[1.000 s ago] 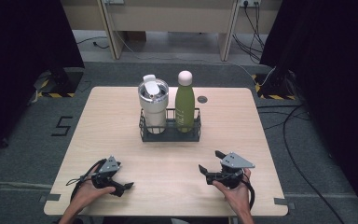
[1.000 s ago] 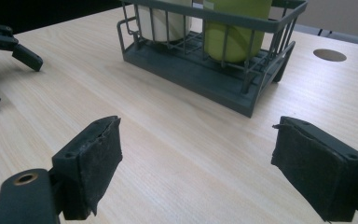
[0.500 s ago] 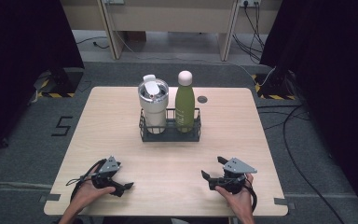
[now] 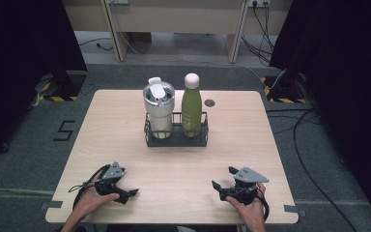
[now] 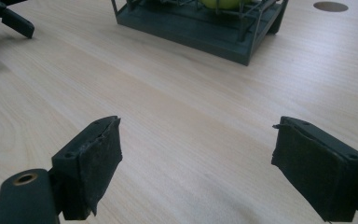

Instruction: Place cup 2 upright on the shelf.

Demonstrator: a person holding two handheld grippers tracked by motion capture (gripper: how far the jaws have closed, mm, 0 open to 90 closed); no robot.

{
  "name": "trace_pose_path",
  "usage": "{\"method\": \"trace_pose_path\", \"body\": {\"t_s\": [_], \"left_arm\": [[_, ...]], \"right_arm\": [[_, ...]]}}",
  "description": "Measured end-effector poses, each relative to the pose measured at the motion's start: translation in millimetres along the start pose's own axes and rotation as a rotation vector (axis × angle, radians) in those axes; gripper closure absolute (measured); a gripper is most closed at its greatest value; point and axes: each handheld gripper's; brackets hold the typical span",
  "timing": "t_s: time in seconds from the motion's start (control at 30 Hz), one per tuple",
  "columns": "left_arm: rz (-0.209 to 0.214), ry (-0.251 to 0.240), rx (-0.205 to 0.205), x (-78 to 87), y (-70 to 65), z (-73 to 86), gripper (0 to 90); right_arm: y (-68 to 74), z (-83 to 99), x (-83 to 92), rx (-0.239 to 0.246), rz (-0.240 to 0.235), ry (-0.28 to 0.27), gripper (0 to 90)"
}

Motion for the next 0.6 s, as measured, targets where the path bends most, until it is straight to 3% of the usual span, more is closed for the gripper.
{"method": "trace_pose_path", "body": {"t_s": [0.6], "left_arm": [[0.000, 0.000, 0.000, 0.1, -0.3, 0.2, 0.0]], "right_arm": [[-3.2, 15.4, 1.5, -0.030, 0.020, 0.091, 15.2]]}}
Point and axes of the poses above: each handheld gripper's, and its own axes: x roughly backward along the jaws, z roughly out of its underside, y roughly to its left, and after that the axes turned 15 degrees about y, right-handed
